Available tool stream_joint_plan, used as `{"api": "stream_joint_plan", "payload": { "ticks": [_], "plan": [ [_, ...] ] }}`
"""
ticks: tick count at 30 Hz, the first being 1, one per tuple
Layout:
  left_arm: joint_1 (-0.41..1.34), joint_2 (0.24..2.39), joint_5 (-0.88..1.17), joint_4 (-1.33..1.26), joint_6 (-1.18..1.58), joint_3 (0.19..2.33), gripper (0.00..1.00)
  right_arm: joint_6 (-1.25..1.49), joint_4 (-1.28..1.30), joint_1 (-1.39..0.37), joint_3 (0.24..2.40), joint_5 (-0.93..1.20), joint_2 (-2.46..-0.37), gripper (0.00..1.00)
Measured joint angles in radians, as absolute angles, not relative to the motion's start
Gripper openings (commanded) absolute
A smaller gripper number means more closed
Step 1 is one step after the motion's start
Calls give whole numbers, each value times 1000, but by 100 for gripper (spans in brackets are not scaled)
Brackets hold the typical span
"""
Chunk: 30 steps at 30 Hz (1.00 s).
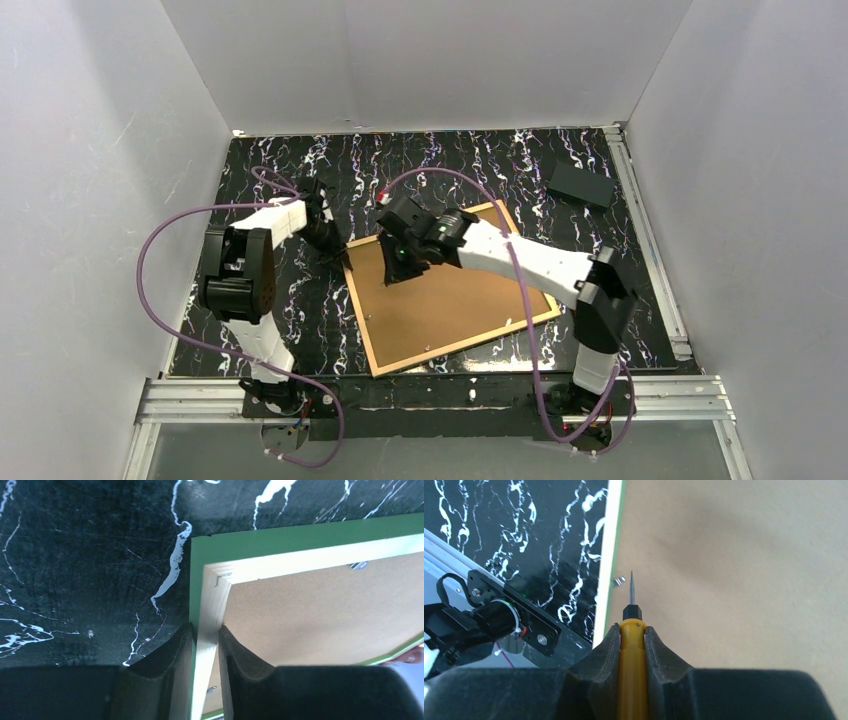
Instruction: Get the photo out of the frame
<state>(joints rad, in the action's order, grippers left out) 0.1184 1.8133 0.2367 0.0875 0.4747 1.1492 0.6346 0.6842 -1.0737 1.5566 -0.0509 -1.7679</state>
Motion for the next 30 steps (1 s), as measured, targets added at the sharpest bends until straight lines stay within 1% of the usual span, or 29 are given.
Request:
{"api": "stream_joint_plan", "payload": {
  "ticks": [3,6,10,17,26,30],
  "plan": [
    [81,1829,286,90,544,1151,0,622,706,-1082,1667,-40,-1863,1],
    [69,1853,300,101,585,1176,0,612,724,-1084,1734,-25,-1930,1],
    [68,1913,308,95,612,1258,0,599,746,-1088,1789,-23,-1995,1],
    [48,1948,352,88,658,1287,0,602,794,-1088,1881,-47,-2084,1],
    [43,1973,363,127,658,1320,0,642,871,-1088,1915,-148,-2100,1],
    [43,1973,360,132,655,1323,0,653,894,-1087,1950,-158,-2122,1]
  ]
}}
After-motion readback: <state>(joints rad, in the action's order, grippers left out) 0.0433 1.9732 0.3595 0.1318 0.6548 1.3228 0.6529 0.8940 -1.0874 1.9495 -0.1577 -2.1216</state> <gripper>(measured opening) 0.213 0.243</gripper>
